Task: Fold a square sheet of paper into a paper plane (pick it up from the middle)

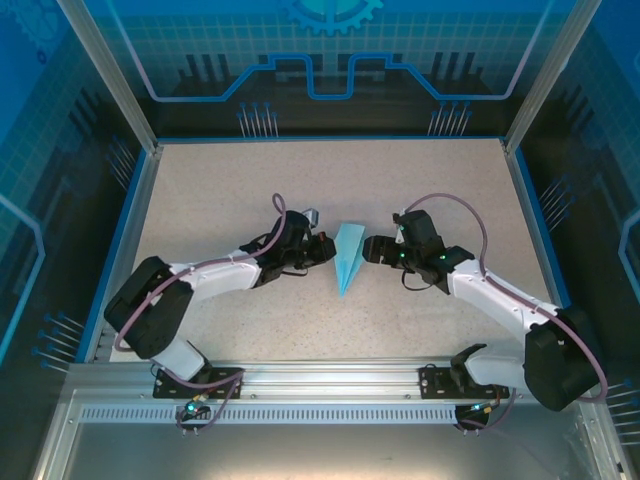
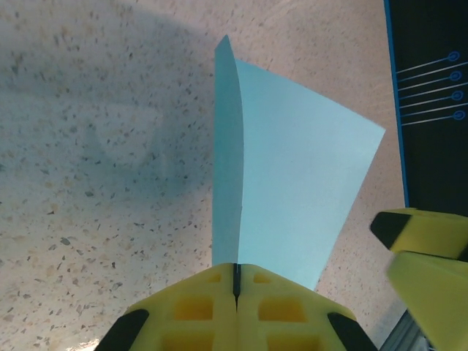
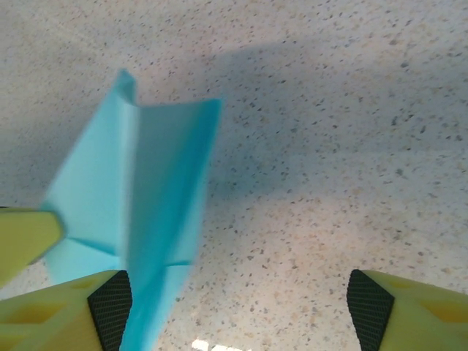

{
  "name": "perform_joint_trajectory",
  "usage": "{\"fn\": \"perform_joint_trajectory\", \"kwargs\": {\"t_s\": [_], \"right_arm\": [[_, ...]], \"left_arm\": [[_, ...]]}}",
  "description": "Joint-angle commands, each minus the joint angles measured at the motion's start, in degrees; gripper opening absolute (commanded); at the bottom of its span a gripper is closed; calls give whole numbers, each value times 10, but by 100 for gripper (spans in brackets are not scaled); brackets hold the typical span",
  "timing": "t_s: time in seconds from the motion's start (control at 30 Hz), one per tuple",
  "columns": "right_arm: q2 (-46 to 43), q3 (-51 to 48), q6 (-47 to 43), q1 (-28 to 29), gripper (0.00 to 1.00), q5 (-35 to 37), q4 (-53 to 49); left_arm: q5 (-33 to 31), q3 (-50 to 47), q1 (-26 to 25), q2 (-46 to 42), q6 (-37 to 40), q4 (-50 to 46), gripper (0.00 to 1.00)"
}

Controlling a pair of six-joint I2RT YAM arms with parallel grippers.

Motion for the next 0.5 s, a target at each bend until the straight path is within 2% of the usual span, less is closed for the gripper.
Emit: {"fn": "perform_joint_trajectory", "kwargs": {"t_s": [0.0,0.3,0.47], "right_arm": [[10,23,-3,9,73,-36,-8],[94,75,10,77,48,-22,-47],[132,104,39,110,43,-14,-75]], "left_arm": [[39,-22,11,33,-34,83,0],[35,-46,13,72,-52,108,0],[27,-56,14,79,-55,108,0]]}}
